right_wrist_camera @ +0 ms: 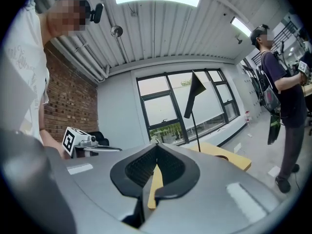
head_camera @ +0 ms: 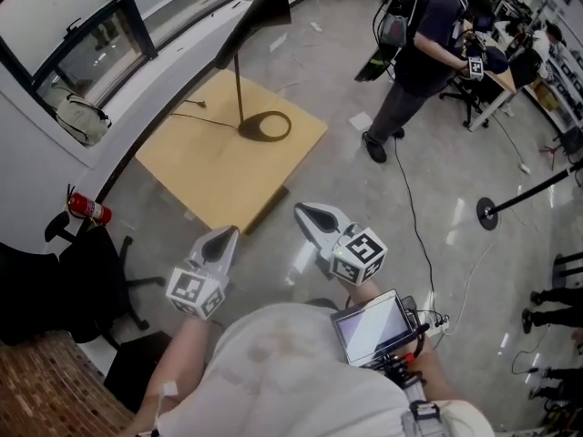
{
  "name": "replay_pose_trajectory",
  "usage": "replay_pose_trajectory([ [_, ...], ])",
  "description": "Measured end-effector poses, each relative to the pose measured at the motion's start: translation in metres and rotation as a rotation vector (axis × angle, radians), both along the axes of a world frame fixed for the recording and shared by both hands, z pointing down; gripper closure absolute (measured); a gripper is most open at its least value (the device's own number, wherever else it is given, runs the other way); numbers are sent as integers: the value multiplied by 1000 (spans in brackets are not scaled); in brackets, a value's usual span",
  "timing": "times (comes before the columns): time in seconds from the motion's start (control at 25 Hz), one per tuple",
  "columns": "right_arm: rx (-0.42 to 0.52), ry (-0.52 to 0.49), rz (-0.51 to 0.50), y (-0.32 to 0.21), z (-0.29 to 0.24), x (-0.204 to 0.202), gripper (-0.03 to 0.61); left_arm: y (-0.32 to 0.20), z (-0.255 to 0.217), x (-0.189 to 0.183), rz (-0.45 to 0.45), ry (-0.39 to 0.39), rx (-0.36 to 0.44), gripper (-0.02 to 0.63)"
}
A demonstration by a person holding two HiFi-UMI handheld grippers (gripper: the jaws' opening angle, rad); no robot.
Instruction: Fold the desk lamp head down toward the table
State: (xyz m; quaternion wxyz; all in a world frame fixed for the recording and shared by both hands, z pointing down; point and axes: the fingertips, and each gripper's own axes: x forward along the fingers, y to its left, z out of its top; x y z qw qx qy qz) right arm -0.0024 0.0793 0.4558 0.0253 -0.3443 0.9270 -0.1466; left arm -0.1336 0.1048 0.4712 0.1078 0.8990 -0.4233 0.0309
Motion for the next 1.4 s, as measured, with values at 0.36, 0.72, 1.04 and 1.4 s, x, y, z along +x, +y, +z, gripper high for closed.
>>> replay_pose_trajectory([
  [0.36, -1, -28, -59, -45, 1, 29, 566, -39, -4, 31, -56, -34, 7, 612],
  [0.72, -25, -48, -93, -66, 9, 46, 566, -57, -1, 36, -119, -70, -13, 612],
  [1.04, -42, -48, -85, -89, 18, 48, 566, -84, 5, 33, -120, -70, -21, 612],
  [1.4, -20, -20, -41, -140, 15, 54, 566, -147, 8, 43, -67, -40, 5, 612],
])
